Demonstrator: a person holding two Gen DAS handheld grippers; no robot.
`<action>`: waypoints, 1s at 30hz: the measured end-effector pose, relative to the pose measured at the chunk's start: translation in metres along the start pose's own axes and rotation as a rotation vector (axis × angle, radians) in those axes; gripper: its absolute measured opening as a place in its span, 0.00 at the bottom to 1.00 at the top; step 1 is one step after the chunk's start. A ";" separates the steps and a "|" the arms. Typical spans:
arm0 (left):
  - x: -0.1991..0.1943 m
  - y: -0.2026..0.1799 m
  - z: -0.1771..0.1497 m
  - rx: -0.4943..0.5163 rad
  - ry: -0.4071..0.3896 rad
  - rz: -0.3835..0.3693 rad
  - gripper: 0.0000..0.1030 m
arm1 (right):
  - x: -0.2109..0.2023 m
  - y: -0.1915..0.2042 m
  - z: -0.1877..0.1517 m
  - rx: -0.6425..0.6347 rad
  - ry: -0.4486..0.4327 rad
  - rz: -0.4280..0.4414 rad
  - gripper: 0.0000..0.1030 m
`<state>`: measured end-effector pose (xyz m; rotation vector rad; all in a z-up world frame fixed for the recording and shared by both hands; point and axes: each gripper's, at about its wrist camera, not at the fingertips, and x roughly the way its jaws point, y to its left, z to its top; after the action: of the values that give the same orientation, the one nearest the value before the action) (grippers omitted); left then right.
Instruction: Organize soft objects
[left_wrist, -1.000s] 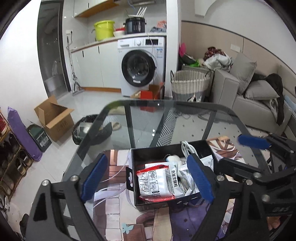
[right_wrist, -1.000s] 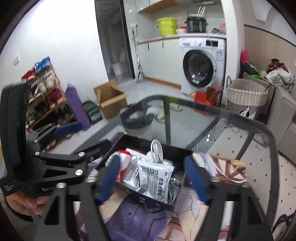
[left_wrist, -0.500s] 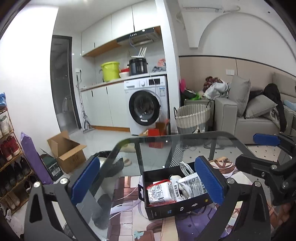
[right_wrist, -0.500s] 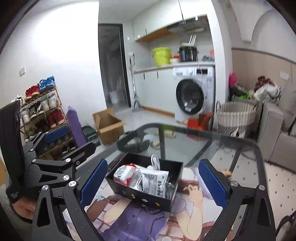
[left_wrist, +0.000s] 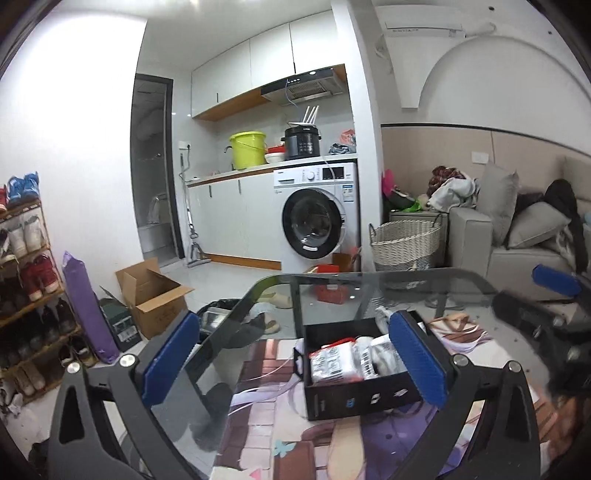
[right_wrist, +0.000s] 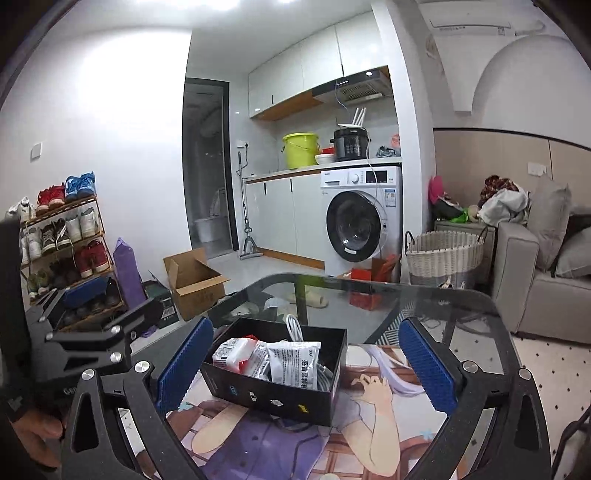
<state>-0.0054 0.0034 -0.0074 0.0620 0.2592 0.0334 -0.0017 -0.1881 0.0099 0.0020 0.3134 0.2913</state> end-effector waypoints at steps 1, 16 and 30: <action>0.000 -0.001 -0.003 -0.003 0.004 -0.002 1.00 | 0.001 -0.002 0.000 0.006 0.004 0.003 0.99; 0.011 -0.001 -0.006 -0.032 0.080 -0.043 1.00 | 0.005 0.001 -0.002 -0.026 0.024 -0.015 0.99; 0.008 0.000 -0.007 -0.032 0.079 -0.038 1.00 | 0.004 0.001 -0.003 -0.035 0.025 -0.010 0.99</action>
<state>0.0002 0.0038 -0.0165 0.0240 0.3385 0.0022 0.0009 -0.1857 0.0061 -0.0375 0.3334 0.2867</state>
